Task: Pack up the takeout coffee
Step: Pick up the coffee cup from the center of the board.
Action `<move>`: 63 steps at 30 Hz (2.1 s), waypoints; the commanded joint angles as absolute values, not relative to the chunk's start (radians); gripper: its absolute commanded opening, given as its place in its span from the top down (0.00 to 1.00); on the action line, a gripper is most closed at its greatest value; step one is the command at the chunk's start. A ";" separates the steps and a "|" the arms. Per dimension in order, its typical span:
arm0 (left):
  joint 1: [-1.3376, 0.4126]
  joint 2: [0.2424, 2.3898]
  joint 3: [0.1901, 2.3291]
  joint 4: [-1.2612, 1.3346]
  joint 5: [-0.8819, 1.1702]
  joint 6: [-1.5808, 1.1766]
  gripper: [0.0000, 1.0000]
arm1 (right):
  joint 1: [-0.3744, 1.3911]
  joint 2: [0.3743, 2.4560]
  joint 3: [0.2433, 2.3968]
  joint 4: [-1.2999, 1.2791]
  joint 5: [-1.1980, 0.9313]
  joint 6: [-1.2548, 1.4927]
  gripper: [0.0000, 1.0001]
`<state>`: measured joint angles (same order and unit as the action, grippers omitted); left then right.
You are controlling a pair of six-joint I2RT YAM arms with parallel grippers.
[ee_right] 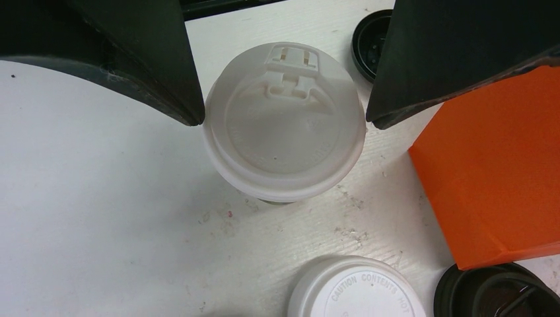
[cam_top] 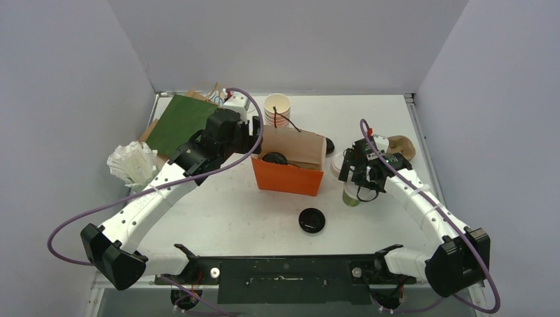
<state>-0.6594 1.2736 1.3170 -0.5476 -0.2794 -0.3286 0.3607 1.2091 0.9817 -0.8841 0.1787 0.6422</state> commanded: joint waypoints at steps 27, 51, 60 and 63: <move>-0.629 1.247 1.316 -0.488 -0.238 -0.319 0.30 | 0.378 1.184 1.103 -0.932 0.254 0.621 0.14; -0.620 1.232 1.295 -0.488 -0.235 -0.319 0.30 | 0.377 1.259 0.990 -0.858 0.238 0.635 0.00; -0.617 1.226 1.286 -0.487 -0.230 -0.319 0.30 | 0.377 1.249 0.970 -0.849 0.236 0.636 0.05; -0.618 1.226 1.287 -0.485 -0.226 -0.319 0.30 | 0.378 1.237 0.974 -0.857 0.243 0.639 0.10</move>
